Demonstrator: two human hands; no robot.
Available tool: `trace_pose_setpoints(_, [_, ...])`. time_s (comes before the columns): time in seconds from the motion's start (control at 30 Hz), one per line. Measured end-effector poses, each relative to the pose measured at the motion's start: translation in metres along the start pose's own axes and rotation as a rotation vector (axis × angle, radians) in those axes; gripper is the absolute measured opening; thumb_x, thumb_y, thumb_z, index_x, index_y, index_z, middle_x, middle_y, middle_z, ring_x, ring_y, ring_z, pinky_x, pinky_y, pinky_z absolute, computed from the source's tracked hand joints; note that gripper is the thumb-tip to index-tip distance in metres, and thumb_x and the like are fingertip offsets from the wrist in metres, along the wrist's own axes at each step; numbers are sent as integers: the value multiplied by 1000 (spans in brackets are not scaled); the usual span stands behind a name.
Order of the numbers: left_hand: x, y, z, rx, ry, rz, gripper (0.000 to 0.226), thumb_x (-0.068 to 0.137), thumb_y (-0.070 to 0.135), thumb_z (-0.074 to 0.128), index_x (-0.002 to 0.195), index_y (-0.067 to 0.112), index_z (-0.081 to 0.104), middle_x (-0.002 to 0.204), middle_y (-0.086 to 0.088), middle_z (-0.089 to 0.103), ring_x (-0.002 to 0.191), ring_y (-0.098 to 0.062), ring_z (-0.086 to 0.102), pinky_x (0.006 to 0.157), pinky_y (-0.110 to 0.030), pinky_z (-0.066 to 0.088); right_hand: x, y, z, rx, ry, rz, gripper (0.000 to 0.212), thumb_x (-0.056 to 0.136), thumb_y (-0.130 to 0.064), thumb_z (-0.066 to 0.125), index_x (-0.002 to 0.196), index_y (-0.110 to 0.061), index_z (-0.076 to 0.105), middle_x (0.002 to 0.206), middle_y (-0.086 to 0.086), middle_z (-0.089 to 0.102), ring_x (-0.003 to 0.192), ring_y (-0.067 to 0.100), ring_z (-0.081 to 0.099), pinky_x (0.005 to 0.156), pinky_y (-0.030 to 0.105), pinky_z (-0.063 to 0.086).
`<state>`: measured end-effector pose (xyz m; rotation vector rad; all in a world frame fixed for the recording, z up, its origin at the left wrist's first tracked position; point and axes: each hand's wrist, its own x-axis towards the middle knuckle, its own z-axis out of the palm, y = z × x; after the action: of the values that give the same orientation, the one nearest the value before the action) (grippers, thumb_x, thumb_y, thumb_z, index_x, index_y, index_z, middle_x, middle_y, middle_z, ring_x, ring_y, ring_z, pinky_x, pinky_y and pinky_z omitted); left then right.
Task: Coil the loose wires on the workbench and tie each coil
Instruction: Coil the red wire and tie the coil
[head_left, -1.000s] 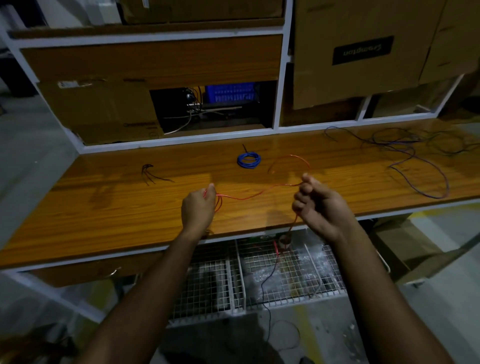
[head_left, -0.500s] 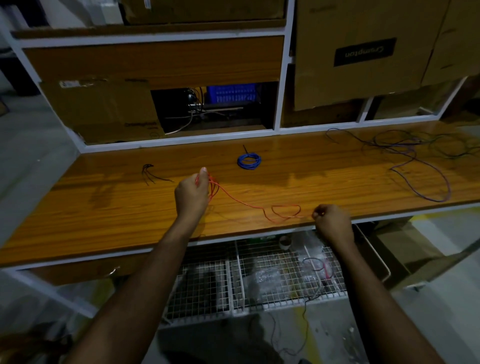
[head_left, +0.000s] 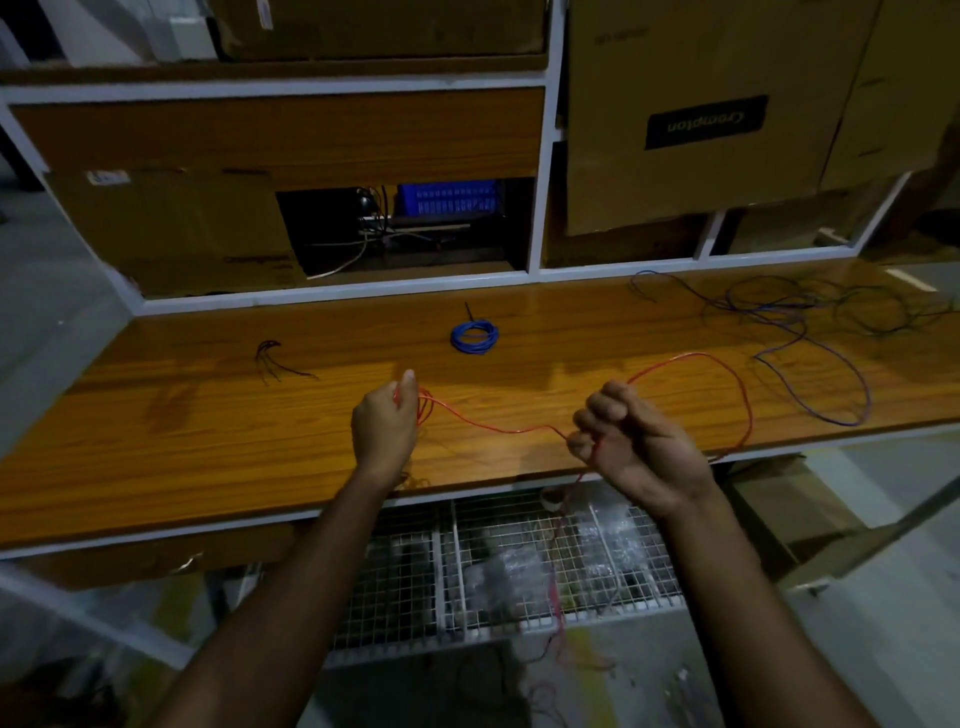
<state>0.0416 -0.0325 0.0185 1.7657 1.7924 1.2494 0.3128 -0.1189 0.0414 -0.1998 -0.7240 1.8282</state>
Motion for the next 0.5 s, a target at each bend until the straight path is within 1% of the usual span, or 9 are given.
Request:
trace_pose_setpoints(0.1, [3,-1,-3,3,38,-54,53,105,40,39,57,18,42,52,0,38,48,-18,35,51,-31,21,-12,-34,-21,186,37,-47,32,108,-27,30,93,-16,56,76,0,52,68,14,44,69,27,36])
trace_pose_setpoints(0.17, [8,-3,-7,-8,73,-103,54,105,41,38,58,18,44,53,0,40,49,-20,37,51,-31,23,-25,-54,-36,252,70,-60,42,110,-34,20,95,-15,55,73,-2,49,62,12,39,62,25,35])
trace_pose_setpoints(0.2, [11,-4,-9,-9,91,-125,54,105,41,38,58,17,44,53,0,40,50,-20,37,51,-31,23,-31,-63,-41,250,111,-62,42,110,-36,22,95,-16,56,71,-4,47,59,9,36,58,23,35])
trace_pose_setpoints(0.23, [13,-4,-11,-10,103,-137,54,105,42,37,58,16,45,54,-1,41,51,-21,38,52,-30,23,-35,-71,-45,209,204,-67,38,109,-38,28,94,-17,56,68,-6,45,56,7,34,53,21,35])
trace_pose_setpoints(0.27, [15,-3,-14,-24,103,-154,54,105,42,37,60,15,47,56,-3,43,52,-21,40,52,-29,23,-38,-77,-51,118,351,-71,32,106,-38,35,92,-18,56,65,-8,44,53,5,34,48,18,34])
trace_pose_setpoints(0.33, [17,5,-18,-99,48,-221,53,105,44,36,67,12,53,60,-5,48,54,-21,45,52,-26,27,-41,-83,-62,-233,721,-5,22,100,-32,43,91,-17,56,63,-6,47,48,5,39,42,17,35])
trace_pose_setpoints(0.4, [19,16,-21,-229,-60,-292,50,105,44,36,71,13,54,60,-2,48,51,-16,41,53,-26,27,-42,-81,-85,-753,1018,197,26,104,-25,42,97,-10,62,72,4,56,58,14,50,50,26,42])
trace_pose_setpoints(0.43, [20,19,-21,-317,-132,-325,48,105,45,36,73,15,53,59,0,45,50,-15,37,53,-27,26,-41,-77,-96,-1036,1099,300,28,104,-21,44,97,-5,65,79,11,61,66,21,56,55,32,46])
trace_pose_setpoints(0.5, [23,26,-22,-558,-280,-412,43,104,46,38,73,18,48,58,2,38,46,-12,29,49,-26,23,-41,-67,-114,-1494,1161,434,29,101,-19,50,93,1,69,84,19,66,75,31,62,68,40,53])
